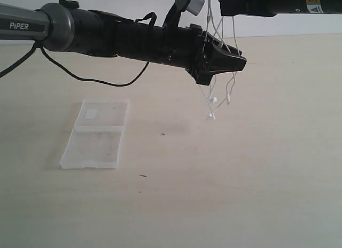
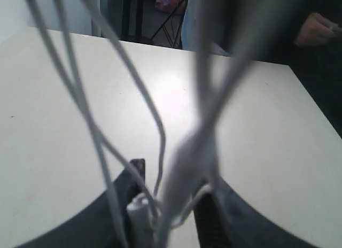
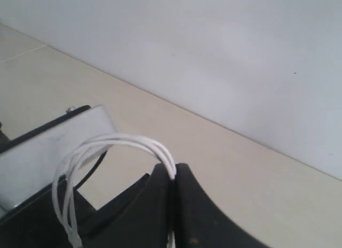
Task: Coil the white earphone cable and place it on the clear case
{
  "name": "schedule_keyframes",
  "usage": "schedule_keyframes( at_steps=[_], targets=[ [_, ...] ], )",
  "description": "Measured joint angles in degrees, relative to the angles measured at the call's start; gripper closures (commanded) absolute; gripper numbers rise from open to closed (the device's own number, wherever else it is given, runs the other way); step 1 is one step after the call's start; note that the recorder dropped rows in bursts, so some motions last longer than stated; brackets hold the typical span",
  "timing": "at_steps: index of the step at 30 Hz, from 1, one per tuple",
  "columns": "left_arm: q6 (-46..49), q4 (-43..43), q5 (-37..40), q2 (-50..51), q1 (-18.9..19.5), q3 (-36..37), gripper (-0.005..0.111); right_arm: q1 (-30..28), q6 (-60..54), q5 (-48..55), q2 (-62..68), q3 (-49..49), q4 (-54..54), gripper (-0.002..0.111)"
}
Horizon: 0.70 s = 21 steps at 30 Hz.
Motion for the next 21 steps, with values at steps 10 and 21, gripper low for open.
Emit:
schedule_keyframes(
  at_steps=[10, 21],
  targets=[
    [0.0, 1.1, -0.2, 0.0, 0.0, 0.0, 0.074, 0.0, 0.0, 0.6, 0.0, 0.0, 2.3, 0.108],
    [0.0, 1.1, -1.5, 0.0, 0.0, 0.0, 0.074, 0.0, 0.1, -0.9, 0.0, 0.0, 9.4, 0.108]
  ],
)
